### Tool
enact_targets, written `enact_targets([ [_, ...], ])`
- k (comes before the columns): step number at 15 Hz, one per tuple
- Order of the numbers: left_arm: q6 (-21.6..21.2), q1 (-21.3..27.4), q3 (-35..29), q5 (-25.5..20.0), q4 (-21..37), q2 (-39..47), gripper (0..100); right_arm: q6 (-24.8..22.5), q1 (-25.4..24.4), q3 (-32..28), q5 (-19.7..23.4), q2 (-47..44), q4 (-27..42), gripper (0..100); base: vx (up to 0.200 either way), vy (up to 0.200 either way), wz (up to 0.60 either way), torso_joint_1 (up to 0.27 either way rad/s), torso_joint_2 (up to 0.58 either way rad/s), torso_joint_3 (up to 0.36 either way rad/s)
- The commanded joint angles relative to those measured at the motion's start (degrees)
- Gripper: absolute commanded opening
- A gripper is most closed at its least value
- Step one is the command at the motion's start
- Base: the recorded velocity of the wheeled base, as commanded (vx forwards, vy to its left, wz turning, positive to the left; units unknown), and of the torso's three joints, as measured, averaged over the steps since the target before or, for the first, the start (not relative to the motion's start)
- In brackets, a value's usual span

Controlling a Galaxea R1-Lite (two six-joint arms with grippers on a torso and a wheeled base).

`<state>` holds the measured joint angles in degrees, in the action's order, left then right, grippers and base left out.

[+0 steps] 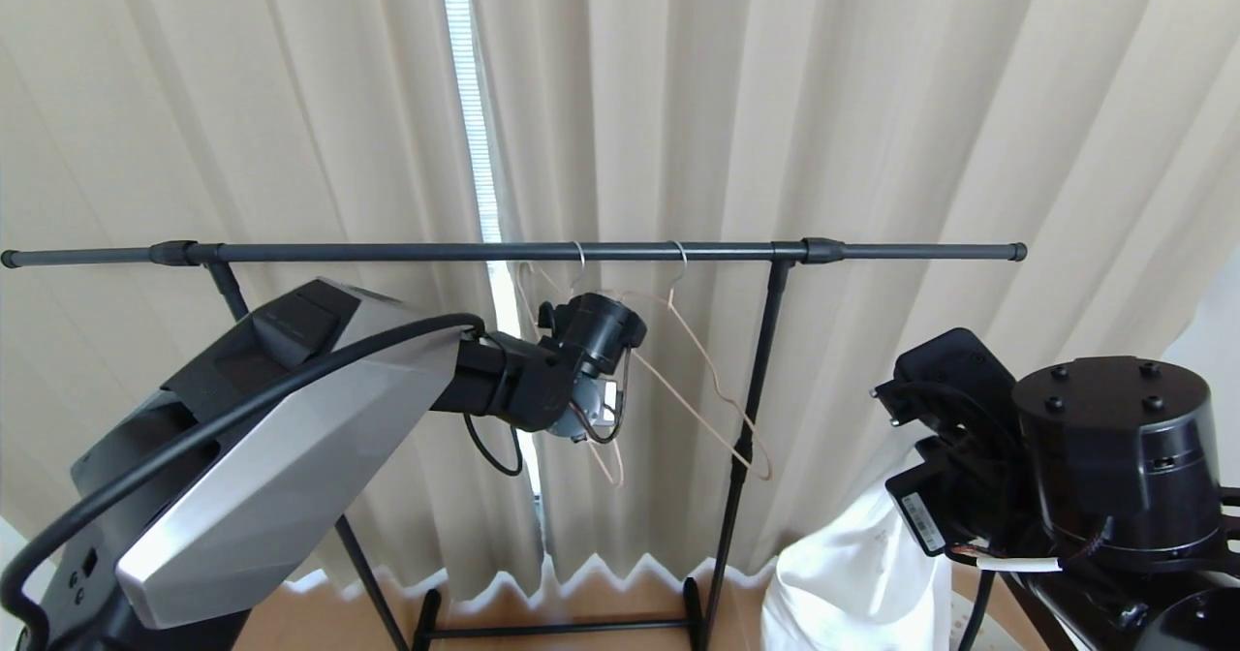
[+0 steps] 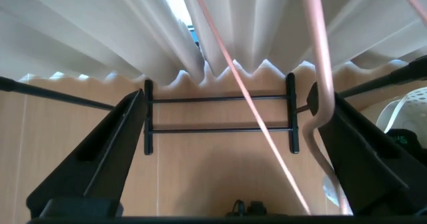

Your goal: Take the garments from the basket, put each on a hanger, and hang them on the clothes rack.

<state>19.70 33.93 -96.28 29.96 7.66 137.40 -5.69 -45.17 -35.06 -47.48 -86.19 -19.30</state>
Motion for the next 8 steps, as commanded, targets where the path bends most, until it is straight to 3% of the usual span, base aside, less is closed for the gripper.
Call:
enact_targets([
  [1,-0.01,-0.09,-0.57,0.01,-0.01,1.12,100,-0.02,-0.01,-0.01,0.02,0.05,-0.04,0,0.000,0.000,0.00,0.000,0.00,0.000],
  [3,-0.01,-0.35,-0.57,0.01,-0.01,1.03,100,-0.02,-0.01,-0.01,0.02,0.05,-0.04,0,0.000,0.000,0.00,0.000,0.00,0.000],
  [4,-0.01,-0.62,-0.57,0.01,-0.01,1.12,0,-0.02,-0.01,-0.01,0.02,0.05,-0.04,0,0.000,0.000,0.00,0.000,0.00,0.000],
  [8,-0.10,-1.06,-0.57,-0.08,-0.10,0.76,0,-0.02,-0.01,-0.01,0.02,0.05,0.05,0,0.000,0.000,0.00,0.000,0.00,0.000],
])
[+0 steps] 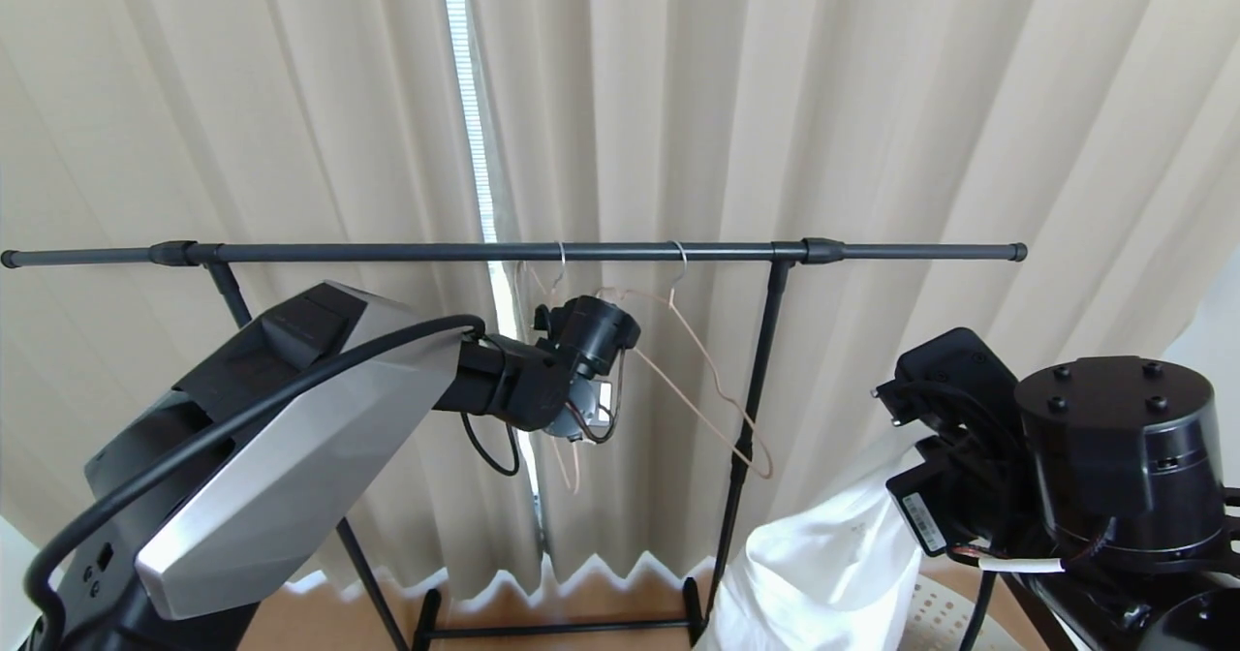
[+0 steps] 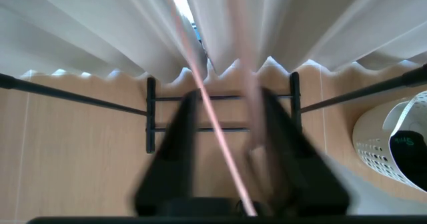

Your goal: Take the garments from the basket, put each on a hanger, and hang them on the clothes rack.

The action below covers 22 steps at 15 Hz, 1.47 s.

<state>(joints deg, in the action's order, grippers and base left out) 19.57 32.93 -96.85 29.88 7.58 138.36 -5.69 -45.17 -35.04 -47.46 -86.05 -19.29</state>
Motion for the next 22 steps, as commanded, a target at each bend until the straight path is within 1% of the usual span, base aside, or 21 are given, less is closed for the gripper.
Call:
enact_targets([
  [1,0.03,0.03,0.09,0.00,-0.02,-0.37,0,-0.02,-0.01,-0.03,0.00,-0.08,-0.05,0,0.000,0.000,0.00,0.000,0.00,0.000],
  [8,0.12,-0.14,1.49,0.00,0.06,-2.40,0,-0.02,-0.01,-0.03,0.00,-0.43,0.04,0,0.000,0.000,0.00,0.000,0.00,0.000],
  [10,0.12,0.03,5.27,0.09,-0.02,-6.00,0,-0.02,-0.01,-0.03,0.00,-0.52,-0.05,0,0.000,0.000,0.00,0.000,0.00,0.000],
  [16,-0.32,1.79,27.07,0.00,-1.08,-25.16,0,-0.02,-0.01,-0.03,0.08,-1.31,-0.05,0,0.000,0.000,0.00,0.000,0.00,0.000],
  [17,-0.32,1.79,27.07,0.00,-1.08,-25.16,0,-0.02,-0.01,-0.03,0.08,-1.31,-0.05,0,0.000,0.000,0.00,0.000,0.00,0.000],
  [18,-1.02,3.20,35.07,-0.08,-1.87,-31.40,0,0.07,-0.01,-0.03,0.08,-1.40,-0.05,0,0.000,0.000,0.00,0.000,0.00,0.000],
  [19,-1.55,3.64,37.79,-0.08,-2.57,-33.07,0,-0.02,-0.01,-0.03,0.17,-1.31,-0.05,0,0.000,0.000,0.00,0.000,0.00,0.000],
  [20,-2.34,4.08,40.60,-0.26,-4.59,-34.56,0,0.07,-0.01,-0.03,0.17,-1.31,-0.05,0,0.000,0.000,0.00,0.000,0.00,0.000],
  [22,-3.92,4.25,43.86,-0.35,-7.58,-35.62,0,0.07,0.08,-0.03,0.17,-1.31,-0.05,0,0.000,0.000,0.00,0.000,0.00,0.000],
])
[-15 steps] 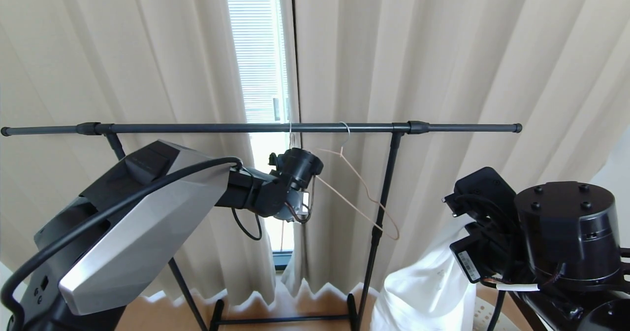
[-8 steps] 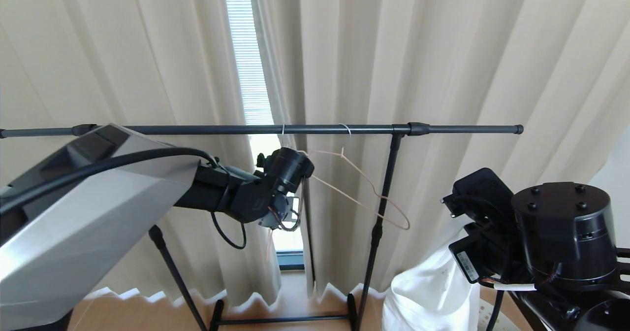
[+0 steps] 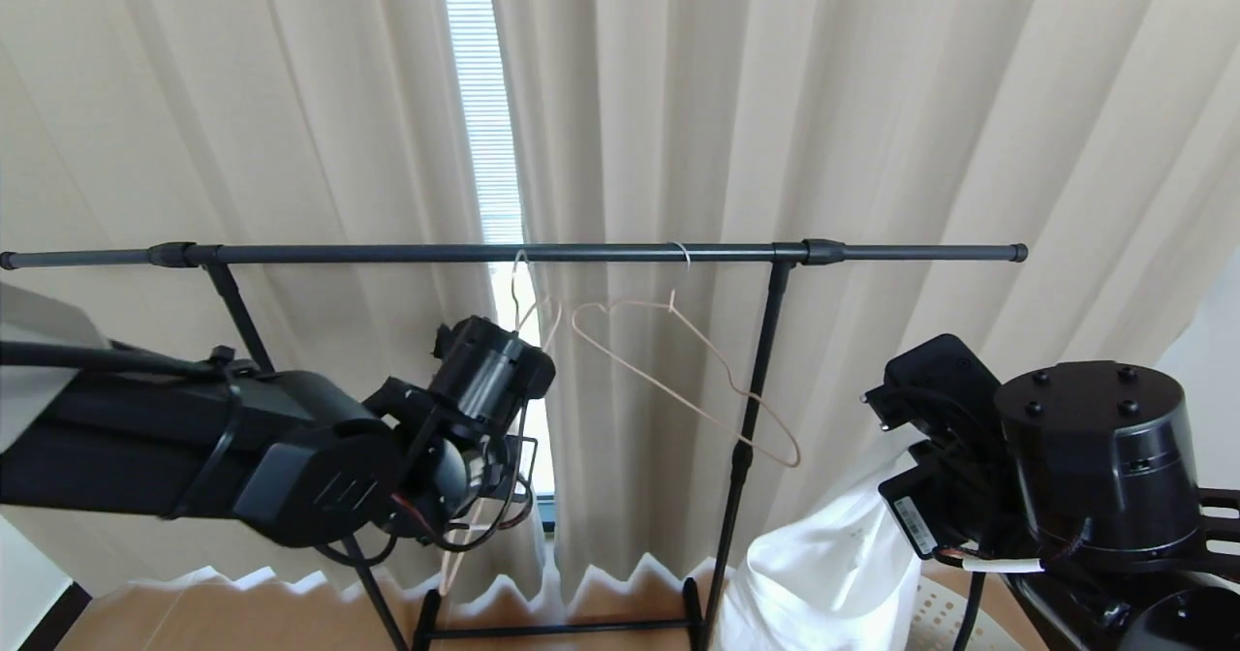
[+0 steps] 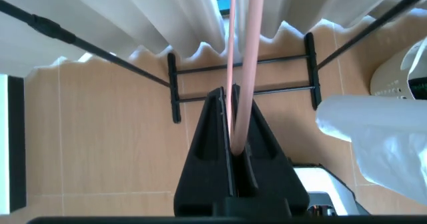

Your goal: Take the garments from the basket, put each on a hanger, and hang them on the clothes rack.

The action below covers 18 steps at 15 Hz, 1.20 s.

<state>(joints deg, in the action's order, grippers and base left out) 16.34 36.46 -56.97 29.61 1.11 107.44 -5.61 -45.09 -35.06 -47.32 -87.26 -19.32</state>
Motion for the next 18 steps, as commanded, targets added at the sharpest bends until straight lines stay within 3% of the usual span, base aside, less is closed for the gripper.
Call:
enact_targets([
  [1,-1.92,0.72,6.52,-0.17,-2.87,-5.66,0,-0.02,0.01,-0.01,0.04,-0.10,-0.01,0,0.000,0.000,0.00,0.000,0.00,0.000],
  [4,-3.94,0.80,12.93,-1.49,-6.56,-8.73,0,-0.02,0.01,-0.01,0.04,-0.02,-0.01,0,0.000,0.000,0.00,0.000,0.00,0.000],
  [6,-7.28,0.72,20.14,-5.35,-11.66,-13.30,0,-0.02,0.01,-0.01,0.04,-0.02,-0.01,0,0.000,0.000,0.00,0.000,0.00,0.000],
  [7,-10.71,0.19,26.47,-9.31,-16.40,-17.08,0,-0.02,0.01,-0.01,0.04,-0.02,-0.01,0,0.000,0.000,0.00,0.000,0.00,0.000],
  [8,-11.41,-0.08,27.70,-10.19,-17.46,-17.79,0,0.07,-0.08,-0.01,0.04,0.07,-0.01,0,0.000,0.000,0.00,0.000,0.00,0.000],
  [9,-15.28,-2.71,34.73,-16.43,-23.61,-20.95,0,0.07,-0.08,-0.01,0.13,0.07,-0.01,0,0.000,0.000,0.00,0.000,0.00,0.000],
  [14,-26.62,-12.38,51.43,-31.72,-39.52,-24.38,0,0.33,-2.10,-0.36,0.65,-0.28,-0.10,0,0.000,0.000,0.00,0.000,0.00,0.000],
  [15,-30.93,-15.37,54.77,-37.52,-43.30,-24.38,0,0.51,-2.46,-0.54,0.92,-0.81,-0.10,0,0.000,0.000,0.00,0.000,0.00,0.000],
  [18,-33.91,-15.63,56.26,-39.02,-44.18,-24.55,0,0.42,-3.33,-2.03,0.92,-2.12,-1.77,0,0.000,0.000,0.00,0.000,0.00,0.000],
])
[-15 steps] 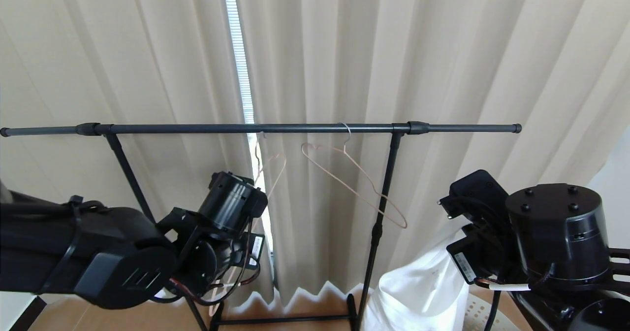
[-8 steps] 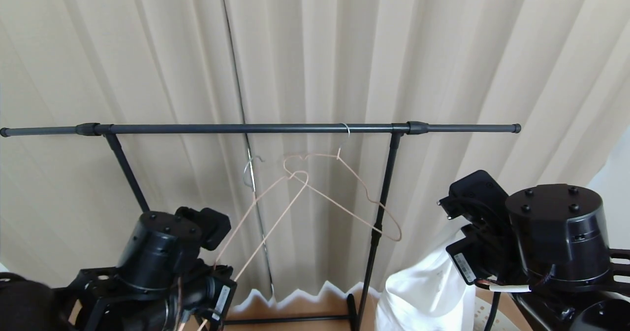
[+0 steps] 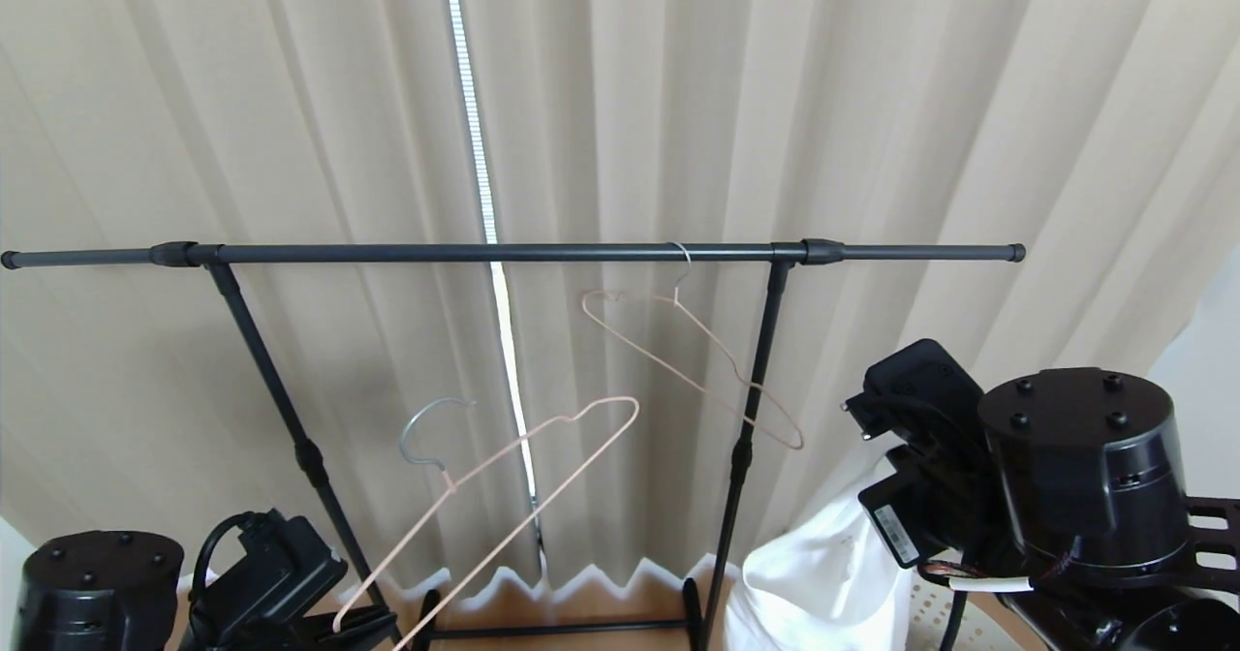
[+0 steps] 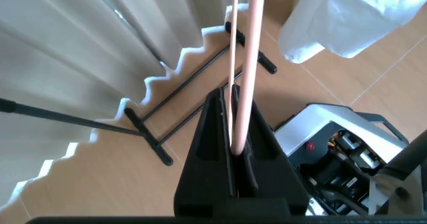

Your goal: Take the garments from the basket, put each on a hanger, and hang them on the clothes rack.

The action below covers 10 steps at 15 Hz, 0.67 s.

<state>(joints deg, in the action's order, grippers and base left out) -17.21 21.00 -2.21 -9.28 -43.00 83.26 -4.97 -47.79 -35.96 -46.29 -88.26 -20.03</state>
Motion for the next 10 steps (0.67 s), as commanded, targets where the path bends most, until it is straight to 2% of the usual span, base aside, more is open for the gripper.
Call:
enact_targets([
  [1,-0.80,0.44,1.85,-0.13,-0.16,-0.38,0,-0.56,-0.73,-1.92,-0.12,-1.48,-2.03,0,0.000,0.000,0.00,0.000,0.00,0.000],
  [2,-1.07,0.70,2.03,-0.13,-0.33,-0.56,0,-1.27,-0.73,-2.97,-0.12,-1.48,-2.03,0,0.000,0.000,0.00,0.000,0.00,0.000],
  [3,-1.33,0.88,2.21,-0.30,-0.86,-0.64,0,-4.17,-0.55,-4.73,-0.21,-1.65,-2.30,0,0.000,0.000,0.00,0.000,0.00,0.000],
  [4,-1.51,1.06,2.21,-0.83,-1.12,-0.64,0,-4.43,-0.55,-4.73,-0.12,-1.74,-2.65,0,0.000,0.000,0.00,0.000,0.00,0.000],
  [7,-1.95,2.29,2.21,-4.08,-1.30,-2.58,0,1.81,-0.46,-4.20,-0.29,-6.13,-3.53,0,0.000,0.000,0.00,0.000,0.00,0.000],
  [10,-1.95,4.57,2.21,-5.75,-1.12,-3.90,0,2.42,-0.38,-4.47,-0.82,-6.49,-3.79,0,0.000,0.000,0.00,0.000,0.00,0.000],
])
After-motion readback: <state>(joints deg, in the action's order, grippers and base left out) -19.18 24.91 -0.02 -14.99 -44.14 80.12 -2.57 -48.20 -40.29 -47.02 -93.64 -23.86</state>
